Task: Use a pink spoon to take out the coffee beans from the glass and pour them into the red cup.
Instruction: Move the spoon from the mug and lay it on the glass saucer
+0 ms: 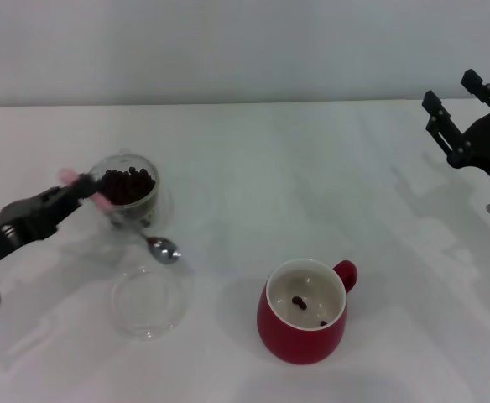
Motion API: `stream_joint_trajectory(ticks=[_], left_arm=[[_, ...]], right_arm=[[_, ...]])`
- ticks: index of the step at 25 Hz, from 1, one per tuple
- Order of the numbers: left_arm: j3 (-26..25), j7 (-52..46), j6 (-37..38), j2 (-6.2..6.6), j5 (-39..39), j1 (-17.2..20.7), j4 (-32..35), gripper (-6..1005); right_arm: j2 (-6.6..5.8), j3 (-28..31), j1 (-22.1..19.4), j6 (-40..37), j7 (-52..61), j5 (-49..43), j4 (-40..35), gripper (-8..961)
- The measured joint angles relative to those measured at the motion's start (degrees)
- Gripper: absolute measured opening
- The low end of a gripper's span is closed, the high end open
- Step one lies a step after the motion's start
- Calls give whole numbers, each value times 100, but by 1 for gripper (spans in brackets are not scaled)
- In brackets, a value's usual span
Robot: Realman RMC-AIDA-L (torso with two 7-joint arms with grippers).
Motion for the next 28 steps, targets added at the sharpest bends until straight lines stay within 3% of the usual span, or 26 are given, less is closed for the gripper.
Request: stream_joint_trajectory(ticks=[7, 28], left_arm=[[-411, 269, 8, -1, 6, 257, -315, 129], [-334, 298, 560, -3, 263, 100, -935, 167]], right_arm=[[-9, 8, -41, 6, 7, 3, 38, 592], [0, 8, -30, 19, 36, 2, 43, 592]])
